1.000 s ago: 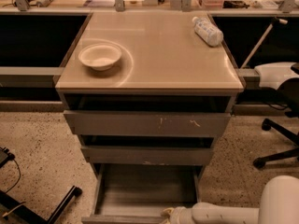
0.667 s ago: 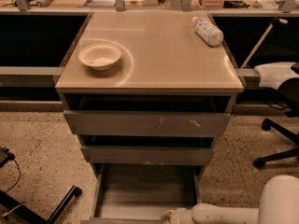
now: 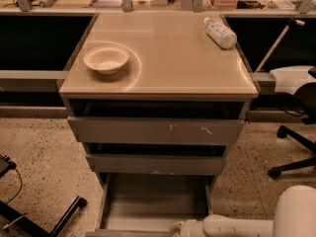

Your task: Open bottom drawer

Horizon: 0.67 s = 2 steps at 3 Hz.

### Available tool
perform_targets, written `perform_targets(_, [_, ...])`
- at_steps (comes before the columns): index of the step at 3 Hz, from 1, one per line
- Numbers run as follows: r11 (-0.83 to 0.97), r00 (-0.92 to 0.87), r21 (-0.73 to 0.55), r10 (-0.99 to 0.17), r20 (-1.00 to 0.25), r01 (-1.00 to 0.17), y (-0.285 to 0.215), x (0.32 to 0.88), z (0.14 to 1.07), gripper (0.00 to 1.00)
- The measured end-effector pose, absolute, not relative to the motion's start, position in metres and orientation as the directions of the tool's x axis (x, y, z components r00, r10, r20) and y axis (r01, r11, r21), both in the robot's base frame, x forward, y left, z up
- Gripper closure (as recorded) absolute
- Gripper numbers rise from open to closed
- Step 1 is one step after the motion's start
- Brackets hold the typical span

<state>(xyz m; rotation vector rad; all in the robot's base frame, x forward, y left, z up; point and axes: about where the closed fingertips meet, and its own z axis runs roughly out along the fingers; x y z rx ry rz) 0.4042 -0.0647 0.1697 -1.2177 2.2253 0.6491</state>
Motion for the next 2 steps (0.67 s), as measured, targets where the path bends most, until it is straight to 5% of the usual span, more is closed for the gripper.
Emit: perform_targets(2, [0.482, -0.463, 0.161, -0.614, -0.64, -0.861, -0.0646, 0.4041, 0.1697, 0.12])
